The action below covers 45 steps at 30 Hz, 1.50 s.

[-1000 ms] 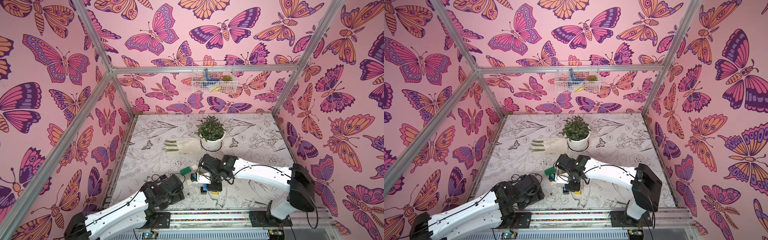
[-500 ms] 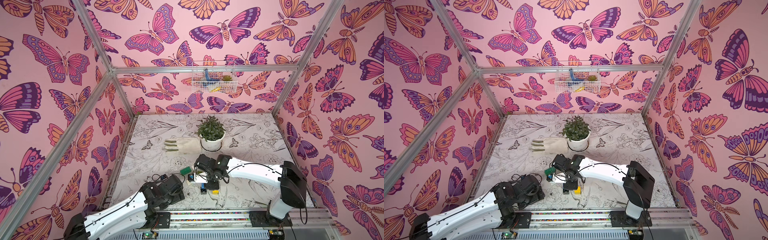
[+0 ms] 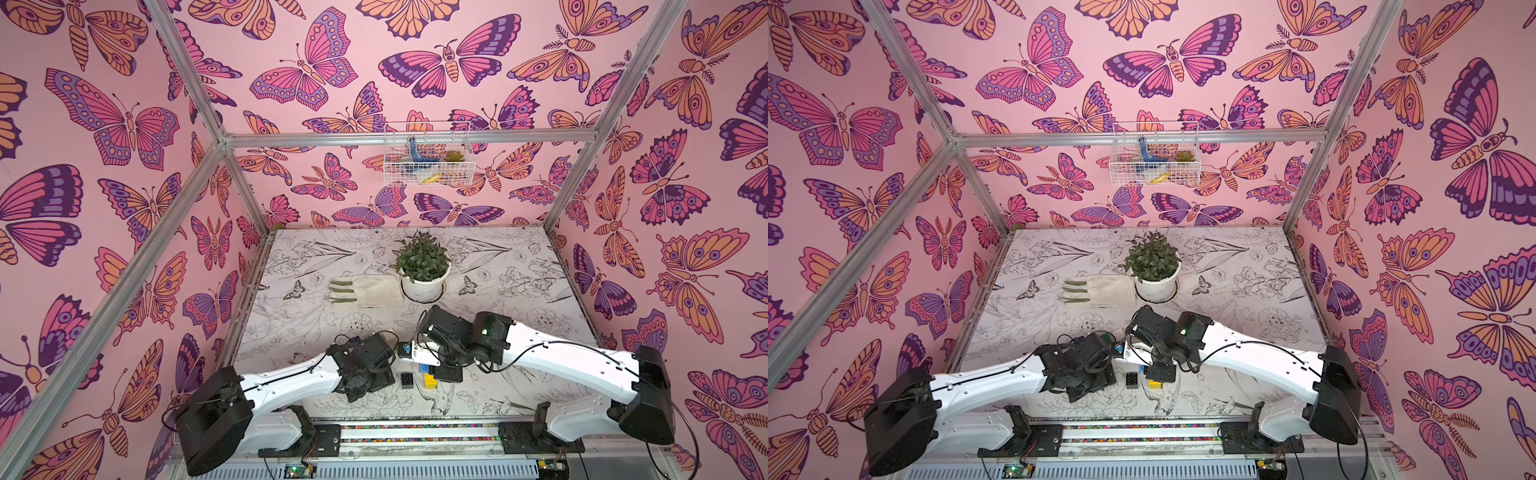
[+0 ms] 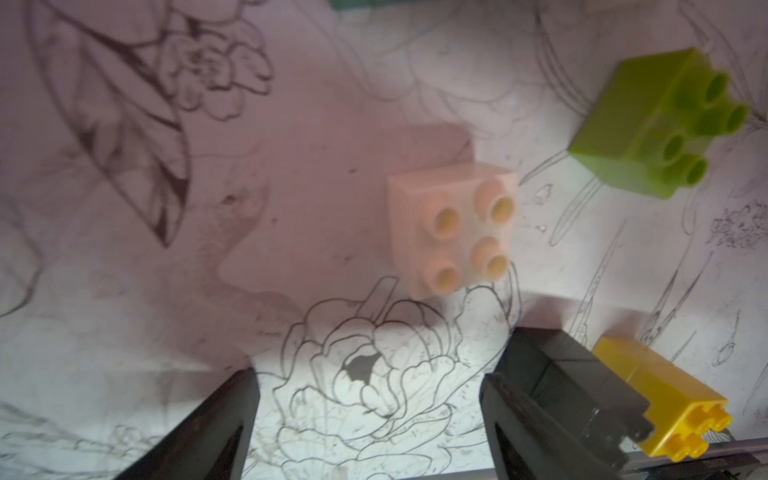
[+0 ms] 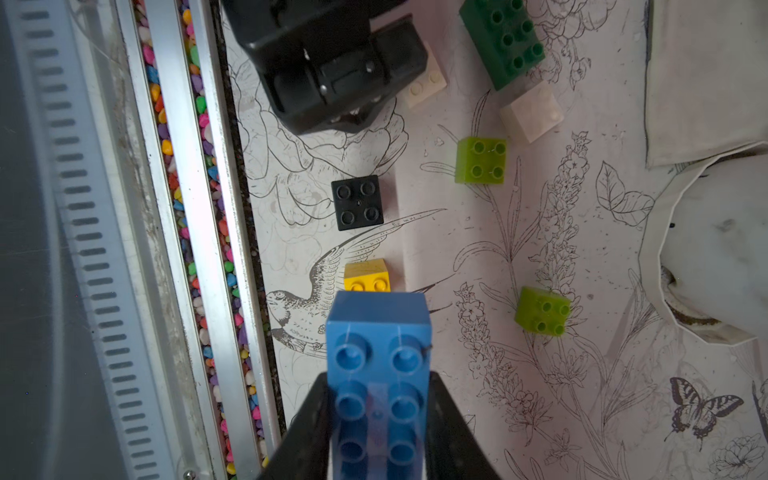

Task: Assemble a giraffe with lego
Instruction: Adjust the lego brick at the center of the board.

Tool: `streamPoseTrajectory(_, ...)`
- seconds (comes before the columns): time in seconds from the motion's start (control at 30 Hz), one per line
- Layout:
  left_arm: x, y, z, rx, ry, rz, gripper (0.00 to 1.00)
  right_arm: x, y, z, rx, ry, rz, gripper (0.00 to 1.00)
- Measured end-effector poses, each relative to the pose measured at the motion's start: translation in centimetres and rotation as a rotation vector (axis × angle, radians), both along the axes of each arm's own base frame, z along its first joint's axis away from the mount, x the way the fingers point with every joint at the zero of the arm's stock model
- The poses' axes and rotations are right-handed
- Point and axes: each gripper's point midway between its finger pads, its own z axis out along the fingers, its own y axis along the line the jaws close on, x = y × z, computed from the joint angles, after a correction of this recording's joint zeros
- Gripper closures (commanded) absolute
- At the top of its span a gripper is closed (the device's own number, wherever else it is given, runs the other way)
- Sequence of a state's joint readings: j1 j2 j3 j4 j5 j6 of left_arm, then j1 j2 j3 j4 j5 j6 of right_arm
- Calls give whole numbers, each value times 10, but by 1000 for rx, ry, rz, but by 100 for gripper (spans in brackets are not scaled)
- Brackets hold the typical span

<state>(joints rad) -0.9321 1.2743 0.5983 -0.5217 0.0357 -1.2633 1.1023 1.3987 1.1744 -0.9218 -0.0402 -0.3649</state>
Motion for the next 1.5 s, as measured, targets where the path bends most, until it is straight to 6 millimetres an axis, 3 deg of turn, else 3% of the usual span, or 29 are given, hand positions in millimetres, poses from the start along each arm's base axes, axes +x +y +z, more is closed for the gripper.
streamPoseTrajectory(0.4, 17, -41, 3, -40, -22, -51, 11, -6, -19, -12, -46, 14, -29, 77)
streamPoseTrajectory(1.5, 4, -39, 3, -55, -32, -49, 12, -15, -24, -13, -51, 38, 11, 77)
